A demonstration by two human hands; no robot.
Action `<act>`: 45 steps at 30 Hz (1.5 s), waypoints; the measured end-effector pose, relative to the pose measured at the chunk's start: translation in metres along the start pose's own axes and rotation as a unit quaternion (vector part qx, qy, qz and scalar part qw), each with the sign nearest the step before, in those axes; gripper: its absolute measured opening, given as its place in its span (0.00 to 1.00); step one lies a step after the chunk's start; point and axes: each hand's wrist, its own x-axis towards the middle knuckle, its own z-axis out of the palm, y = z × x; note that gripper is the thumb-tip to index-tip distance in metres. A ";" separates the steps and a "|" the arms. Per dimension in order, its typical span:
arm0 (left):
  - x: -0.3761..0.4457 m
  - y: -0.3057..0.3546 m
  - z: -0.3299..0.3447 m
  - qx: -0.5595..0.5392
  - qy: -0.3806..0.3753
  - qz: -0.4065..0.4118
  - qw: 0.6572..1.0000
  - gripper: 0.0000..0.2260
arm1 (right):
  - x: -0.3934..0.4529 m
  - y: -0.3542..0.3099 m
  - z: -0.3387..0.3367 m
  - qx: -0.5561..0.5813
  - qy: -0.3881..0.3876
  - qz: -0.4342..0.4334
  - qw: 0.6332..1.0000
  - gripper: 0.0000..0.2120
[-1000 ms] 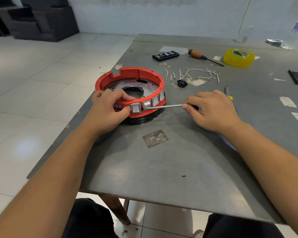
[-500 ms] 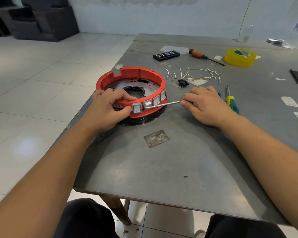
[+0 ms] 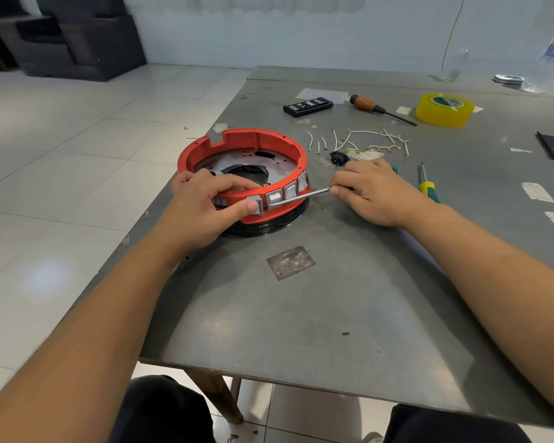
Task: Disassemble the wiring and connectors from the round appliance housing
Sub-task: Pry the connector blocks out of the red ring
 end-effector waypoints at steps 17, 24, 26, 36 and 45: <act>-0.001 0.001 -0.002 -0.029 -0.019 -0.054 0.998 0.13 | -0.013 -0.003 -0.010 -0.013 0.022 0.004 1.000 0.25; -0.001 -0.003 -0.002 -0.055 -0.011 -0.015 0.998 0.09 | -0.037 -0.027 -0.012 -0.062 -0.019 -0.023 0.998 0.22; -0.002 -0.002 0.000 -0.059 -0.007 -0.017 0.998 0.08 | -0.037 -0.040 -0.008 -0.062 -0.018 -0.034 0.997 0.19; 0.002 -0.005 0.003 -0.066 0.010 -0.001 0.998 0.07 | -0.043 -0.083 0.010 -0.049 0.028 -0.006 0.998 0.20; 0.004 -0.014 0.008 -0.054 0.042 0.020 0.997 0.15 | 0.000 -0.127 0.003 0.043 0.164 -0.071 0.983 0.25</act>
